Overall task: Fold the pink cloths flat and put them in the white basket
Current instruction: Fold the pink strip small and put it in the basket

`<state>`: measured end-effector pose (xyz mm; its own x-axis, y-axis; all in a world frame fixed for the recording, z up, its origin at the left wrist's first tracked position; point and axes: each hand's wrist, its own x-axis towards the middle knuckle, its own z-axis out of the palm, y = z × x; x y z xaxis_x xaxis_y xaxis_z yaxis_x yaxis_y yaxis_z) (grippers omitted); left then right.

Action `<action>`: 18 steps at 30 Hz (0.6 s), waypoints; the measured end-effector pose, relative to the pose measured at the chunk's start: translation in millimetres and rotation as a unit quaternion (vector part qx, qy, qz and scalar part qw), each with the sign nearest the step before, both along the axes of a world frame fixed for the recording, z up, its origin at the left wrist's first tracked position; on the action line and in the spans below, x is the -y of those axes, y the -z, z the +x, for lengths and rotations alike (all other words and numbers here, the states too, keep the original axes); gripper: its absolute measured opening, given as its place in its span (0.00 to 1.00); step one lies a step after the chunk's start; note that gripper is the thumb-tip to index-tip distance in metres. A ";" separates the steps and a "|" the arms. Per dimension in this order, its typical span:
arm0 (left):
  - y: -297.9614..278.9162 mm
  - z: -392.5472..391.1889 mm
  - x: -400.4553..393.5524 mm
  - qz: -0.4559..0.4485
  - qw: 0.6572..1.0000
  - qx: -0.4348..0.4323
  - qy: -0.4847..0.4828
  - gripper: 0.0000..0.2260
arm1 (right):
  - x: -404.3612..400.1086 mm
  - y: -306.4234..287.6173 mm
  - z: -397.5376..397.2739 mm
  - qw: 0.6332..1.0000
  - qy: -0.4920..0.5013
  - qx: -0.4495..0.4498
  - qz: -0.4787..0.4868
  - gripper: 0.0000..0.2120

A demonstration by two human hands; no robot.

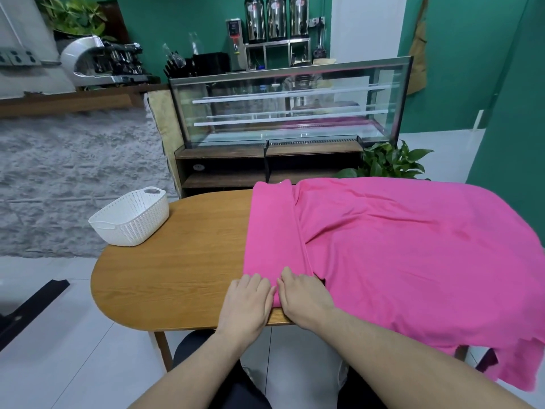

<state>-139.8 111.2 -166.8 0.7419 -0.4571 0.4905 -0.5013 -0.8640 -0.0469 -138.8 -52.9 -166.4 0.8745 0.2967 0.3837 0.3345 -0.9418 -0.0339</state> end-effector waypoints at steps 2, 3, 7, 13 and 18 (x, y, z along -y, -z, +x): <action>2.0 -0.9 -0.9 -0.003 1.000 -0.002 0.001 0.11 | -0.8 -1.6 2.0 1.000 -0.003 0.002 0.023 0.22; -2.2 -0.3 -0.8 -0.008 1.000 -0.020 -0.001 0.11 | -1.4 -1.4 2.6 0.999 -0.006 0.008 0.037 0.22; -15.9 6.0 5.2 -0.054 0.987 -0.148 -0.012 0.14 | -0.1 -0.9 -5.4 0.996 0.003 0.085 0.011 0.15; -9.6 17.4 10.3 -0.129 0.967 -0.210 -0.063 0.16 | 5.8 10.0 -5.6 0.992 -0.018 0.124 -0.014 0.14; -7.8 9.2 3.8 -0.096 0.986 -0.120 -0.061 0.14 | 3.6 2.6 2.0 0.999 -0.030 0.031 0.007 0.15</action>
